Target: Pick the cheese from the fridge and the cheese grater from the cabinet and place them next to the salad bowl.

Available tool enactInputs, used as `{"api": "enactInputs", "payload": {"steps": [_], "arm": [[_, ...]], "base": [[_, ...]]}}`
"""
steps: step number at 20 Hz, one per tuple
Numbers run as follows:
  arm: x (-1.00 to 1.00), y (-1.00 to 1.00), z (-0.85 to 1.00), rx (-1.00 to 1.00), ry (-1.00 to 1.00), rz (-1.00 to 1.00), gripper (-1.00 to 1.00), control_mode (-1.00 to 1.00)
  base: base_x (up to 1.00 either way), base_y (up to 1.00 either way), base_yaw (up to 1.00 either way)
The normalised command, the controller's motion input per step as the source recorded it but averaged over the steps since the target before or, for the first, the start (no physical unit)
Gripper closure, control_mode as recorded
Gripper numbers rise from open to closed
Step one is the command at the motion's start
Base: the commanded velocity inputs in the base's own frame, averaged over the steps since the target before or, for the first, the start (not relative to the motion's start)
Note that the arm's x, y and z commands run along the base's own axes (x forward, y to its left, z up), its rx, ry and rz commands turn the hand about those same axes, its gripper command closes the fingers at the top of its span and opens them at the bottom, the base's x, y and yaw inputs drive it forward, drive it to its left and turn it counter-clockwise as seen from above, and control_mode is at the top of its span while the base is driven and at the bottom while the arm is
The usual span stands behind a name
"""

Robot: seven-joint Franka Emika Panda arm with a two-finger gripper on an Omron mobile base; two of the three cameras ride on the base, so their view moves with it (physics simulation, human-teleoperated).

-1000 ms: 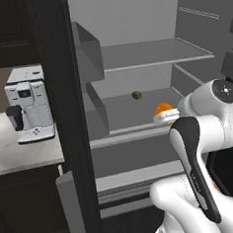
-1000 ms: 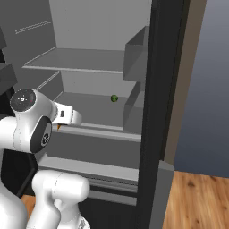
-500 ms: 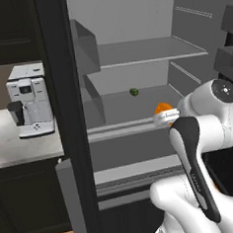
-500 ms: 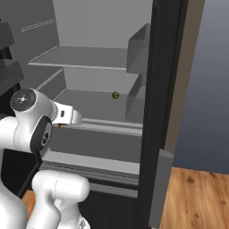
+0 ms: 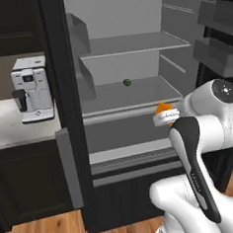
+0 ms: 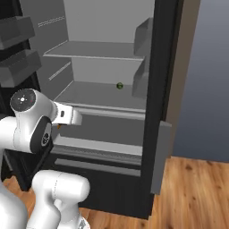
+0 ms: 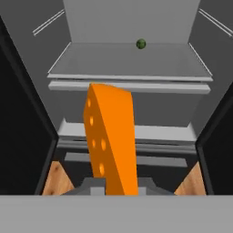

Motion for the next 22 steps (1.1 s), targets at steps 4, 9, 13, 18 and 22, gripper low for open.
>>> {"api": "enactInputs", "payload": {"steps": [4, 9, 13, 18, 22], "arm": [[0.0, 0.0, 0.0, 0.0, 0.0, 0.0, 1.0, 1.0], [0.0, 0.0, 0.0, 0.0, 0.0, 0.0, 1.0, 1.0], [0.0, 0.0, 0.0, 0.0, 0.0, 0.0, 1.0, 1.0], [0.0, 0.0, 0.0, 0.0, 0.0, 0.0, 1.0, 1.0], [0.0, 0.0, 0.0, 0.0, 0.0, 0.0, 1.0, 1.0]], "base": [[-0.62, 0.0, 0.0], [-0.46, 0.01, 0.0], [-0.25, 0.01, 0.21], [-0.2, 0.0, 0.54], [-0.29, -0.07, 0.65]]}}
